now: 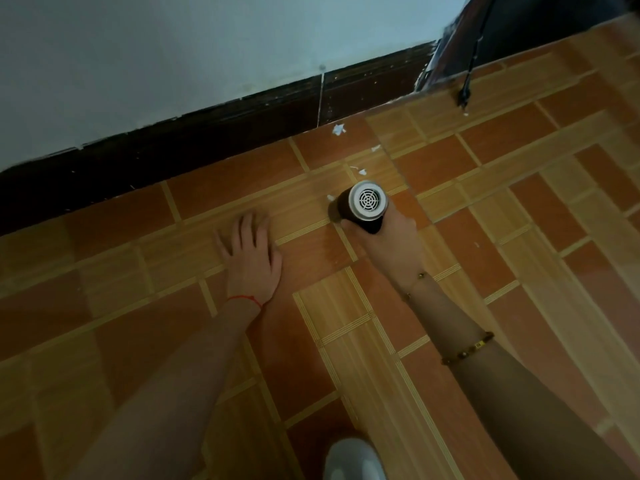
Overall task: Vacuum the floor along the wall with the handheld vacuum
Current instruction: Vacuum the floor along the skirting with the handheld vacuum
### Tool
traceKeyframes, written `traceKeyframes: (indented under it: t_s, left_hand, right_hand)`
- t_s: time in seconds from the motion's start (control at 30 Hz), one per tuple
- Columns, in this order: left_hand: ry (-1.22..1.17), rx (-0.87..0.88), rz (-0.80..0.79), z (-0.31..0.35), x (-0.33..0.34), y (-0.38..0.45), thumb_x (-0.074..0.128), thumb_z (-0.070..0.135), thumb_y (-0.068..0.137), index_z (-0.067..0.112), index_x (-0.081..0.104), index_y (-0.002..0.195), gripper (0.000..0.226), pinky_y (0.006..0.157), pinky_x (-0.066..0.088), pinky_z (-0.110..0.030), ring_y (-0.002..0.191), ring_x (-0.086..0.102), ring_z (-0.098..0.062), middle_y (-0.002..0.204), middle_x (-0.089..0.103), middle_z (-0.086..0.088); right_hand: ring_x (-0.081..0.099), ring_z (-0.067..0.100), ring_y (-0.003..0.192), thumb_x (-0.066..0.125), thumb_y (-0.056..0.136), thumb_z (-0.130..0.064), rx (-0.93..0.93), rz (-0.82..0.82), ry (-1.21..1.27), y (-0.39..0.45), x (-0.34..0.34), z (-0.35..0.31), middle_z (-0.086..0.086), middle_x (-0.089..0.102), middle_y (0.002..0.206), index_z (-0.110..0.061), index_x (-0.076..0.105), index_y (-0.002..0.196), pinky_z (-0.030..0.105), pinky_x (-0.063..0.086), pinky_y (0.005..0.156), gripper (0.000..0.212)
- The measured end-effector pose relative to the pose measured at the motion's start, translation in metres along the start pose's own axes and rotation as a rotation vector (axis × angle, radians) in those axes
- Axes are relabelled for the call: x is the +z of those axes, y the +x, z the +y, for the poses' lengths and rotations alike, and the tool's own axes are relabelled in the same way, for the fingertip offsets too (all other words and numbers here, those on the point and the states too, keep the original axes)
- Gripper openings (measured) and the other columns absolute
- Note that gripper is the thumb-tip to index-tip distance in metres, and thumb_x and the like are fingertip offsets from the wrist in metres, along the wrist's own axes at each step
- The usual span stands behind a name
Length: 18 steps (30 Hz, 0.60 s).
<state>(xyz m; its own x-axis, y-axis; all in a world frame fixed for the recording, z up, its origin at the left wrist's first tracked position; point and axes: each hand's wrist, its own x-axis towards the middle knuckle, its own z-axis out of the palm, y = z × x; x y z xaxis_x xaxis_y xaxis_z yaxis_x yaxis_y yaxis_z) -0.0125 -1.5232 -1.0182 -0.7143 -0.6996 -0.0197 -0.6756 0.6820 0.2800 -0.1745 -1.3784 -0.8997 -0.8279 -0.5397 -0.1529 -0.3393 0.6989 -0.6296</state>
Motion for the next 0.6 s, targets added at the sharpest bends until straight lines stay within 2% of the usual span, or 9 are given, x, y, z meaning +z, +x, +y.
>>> traceKeyframes:
  t_s: [0.13,0.27,0.43,0.5,0.6]
  left_hand:
    - [-0.041,0.000,0.026,0.000,0.000,0.001,0.035,0.034,0.095,0.018,0.038,0.147,0.055,0.117,0.010,-0.068,0.145,0.027,-0.033,0.153,0.037,-0.013]
    - [-0.038,0.001,0.038,-0.002,0.002,0.001,0.036,0.033,0.095,0.018,0.038,0.148,0.055,0.118,0.008,-0.067,0.145,0.027,-0.032,0.153,0.036,-0.011]
    - [-0.025,0.015,0.049,-0.002,0.003,0.001,0.038,0.031,0.095,0.017,0.038,0.148,0.056,0.117,0.010,-0.067,0.146,0.027,-0.031,0.154,0.037,-0.011]
    - [-0.021,0.015,0.051,-0.003,0.003,0.001,0.039,0.031,0.095,0.017,0.038,0.149,0.056,0.117,0.010,-0.067,0.146,0.027,-0.031,0.154,0.037,-0.011]
    - [-0.020,0.013,0.054,-0.003,0.004,0.001,0.040,0.030,0.095,0.017,0.039,0.148,0.055,0.118,0.010,-0.067,0.146,0.027,-0.031,0.154,0.037,-0.011]
  right_hand:
    - [0.065,0.027,0.104,0.070,0.076,-0.058,0.026,0.098,0.023,0.017,-0.001,-0.001,0.005,0.069,0.114,-0.019,0.048,0.134,0.044,0.055,0.083,0.072]
    - [0.063,0.025,0.110,0.070,0.076,-0.058,0.022,0.018,0.005,0.034,0.005,-0.007,0.002,0.068,0.118,-0.022,0.047,0.136,0.044,0.054,0.088,0.075]
    - [0.068,0.020,0.095,0.070,0.071,-0.064,-0.022,-0.072,0.005,0.036,0.012,-0.009,-0.004,0.071,0.107,-0.023,0.052,0.129,0.040,0.057,0.080,0.072]
    - [0.069,0.021,0.089,0.065,0.069,-0.068,-0.017,-0.023,0.007,0.034,0.012,-0.007,-0.004,0.071,0.104,-0.024,0.051,0.129,0.041,0.058,0.076,0.076]
    - [0.066,0.021,0.100,0.069,0.076,-0.058,-0.011,0.052,-0.012,0.031,0.012,-0.004,-0.003,0.070,0.110,-0.025,0.049,0.134,0.041,0.056,0.082,0.070]
